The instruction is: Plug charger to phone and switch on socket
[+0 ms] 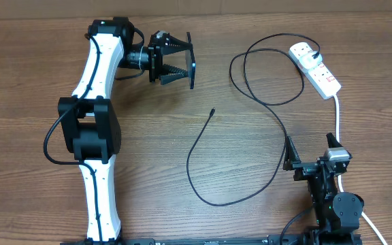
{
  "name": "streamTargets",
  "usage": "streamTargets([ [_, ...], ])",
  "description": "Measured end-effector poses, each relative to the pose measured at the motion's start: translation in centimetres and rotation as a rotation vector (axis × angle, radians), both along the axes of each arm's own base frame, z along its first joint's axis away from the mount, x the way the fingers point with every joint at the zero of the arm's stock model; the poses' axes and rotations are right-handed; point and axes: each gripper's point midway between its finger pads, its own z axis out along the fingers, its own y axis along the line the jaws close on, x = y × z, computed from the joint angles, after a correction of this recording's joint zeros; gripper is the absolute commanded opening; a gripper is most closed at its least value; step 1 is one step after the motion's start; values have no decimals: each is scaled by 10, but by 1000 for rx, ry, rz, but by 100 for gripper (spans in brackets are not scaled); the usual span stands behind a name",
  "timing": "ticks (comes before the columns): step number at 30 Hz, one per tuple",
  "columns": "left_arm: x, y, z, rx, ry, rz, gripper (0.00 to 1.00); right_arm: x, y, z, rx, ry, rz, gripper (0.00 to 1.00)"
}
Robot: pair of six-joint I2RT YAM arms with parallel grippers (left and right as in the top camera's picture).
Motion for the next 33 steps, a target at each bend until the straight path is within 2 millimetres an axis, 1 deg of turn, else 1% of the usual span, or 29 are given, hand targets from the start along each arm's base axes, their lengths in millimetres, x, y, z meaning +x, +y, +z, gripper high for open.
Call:
streamTargets([
  [14,0,0,2,-12,1,2,68,0,-1,0,0,-1,-8,100],
  [16,0,0,2,-12,0,2,68,0,-5,4,-1,-18,-30,100],
  [18,0,0,2,-12,1,2,68,0,-5,15,12,-59,-27,100],
  [20,0,0,2,-12,0,2,68,-1,9,20,79,-75,57,100],
  [22,0,0,2,-12,0,2,68,-7,33,22,178,-58,201,100],
  [23,0,0,2,-12,0,2,68,-12,46,31,238,-75,287,100],
  [24,0,0,2,-12,0,2,68,-16,54,42,272,-102,341,100],
  [27,0,0,2,-12,0,2,68,-41,74,91,313,-274,520,100],
  [28,0,0,2,-12,1,2,68,-49,78,102,312,-316,559,100],
  [30,0,0,2,-12,1,2,68,-59,85,115,315,-340,616,100],
  [33,0,0,2,-12,0,2,68,-59,90,122,323,-238,626,100],
])
